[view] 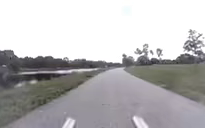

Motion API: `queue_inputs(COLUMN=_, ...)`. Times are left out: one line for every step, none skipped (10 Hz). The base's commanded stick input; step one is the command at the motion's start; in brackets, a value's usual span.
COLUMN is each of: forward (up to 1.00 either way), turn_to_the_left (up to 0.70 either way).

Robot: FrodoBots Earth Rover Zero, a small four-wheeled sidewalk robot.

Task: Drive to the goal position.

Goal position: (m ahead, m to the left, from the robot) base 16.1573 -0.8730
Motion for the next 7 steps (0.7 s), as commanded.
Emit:
queue_inputs(forward=0.85, turn_to_the_left=0.0)
queue_inputs(forward=0.85, turn_to_the_left=0.0)
queue_inputs(forward=0.85, turn_to_the_left=0.0)
queue_inputs(forward=0.85, turn_to_the_left=0.0)
queue_inputs(forward=0.85, turn_to_the_left=0.0)
queue_inputs(forward=0.85, turn_to_the_left=0.0)
queue_inputs(forward=0.85, turn_to_the_left=0.0)
